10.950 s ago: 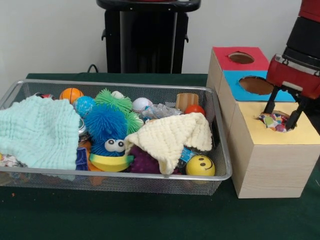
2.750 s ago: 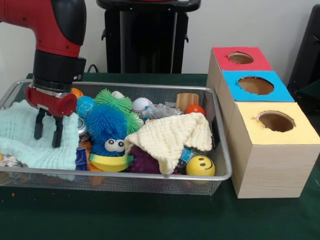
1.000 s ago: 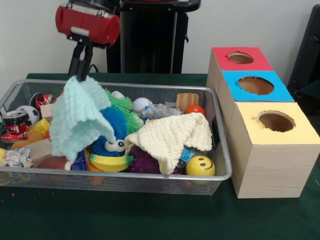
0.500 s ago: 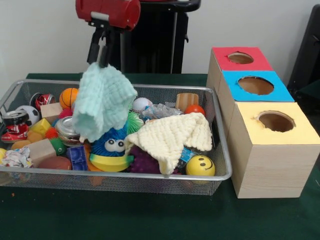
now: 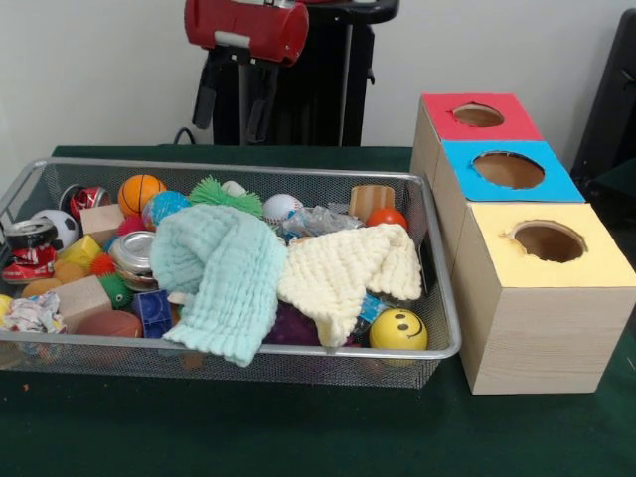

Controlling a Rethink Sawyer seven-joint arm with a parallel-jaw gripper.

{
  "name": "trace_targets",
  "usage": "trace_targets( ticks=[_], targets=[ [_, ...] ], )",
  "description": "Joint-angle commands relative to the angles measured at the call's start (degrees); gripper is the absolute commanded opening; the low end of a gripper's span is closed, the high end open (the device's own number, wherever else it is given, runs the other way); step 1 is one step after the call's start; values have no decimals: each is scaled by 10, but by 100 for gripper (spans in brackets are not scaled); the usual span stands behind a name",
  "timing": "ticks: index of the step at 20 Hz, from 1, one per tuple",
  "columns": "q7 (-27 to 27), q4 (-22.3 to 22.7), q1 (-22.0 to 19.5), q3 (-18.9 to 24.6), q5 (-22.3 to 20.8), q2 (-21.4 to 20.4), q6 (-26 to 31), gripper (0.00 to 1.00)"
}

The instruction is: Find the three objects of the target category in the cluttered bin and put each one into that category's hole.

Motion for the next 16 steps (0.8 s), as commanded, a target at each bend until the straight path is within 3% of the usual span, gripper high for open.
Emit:
trace_targets(
  ticks=[1,5,7,16],
  targets=[
    [23,45,-26,42,32,-19,90,100],
    [-32,33,-48,64,45,-71,145,100],
    [-50,18,-59,72,42,-77,156,100],
    [-76,-51,-109,118,0,-28,138,100]
  ],
)
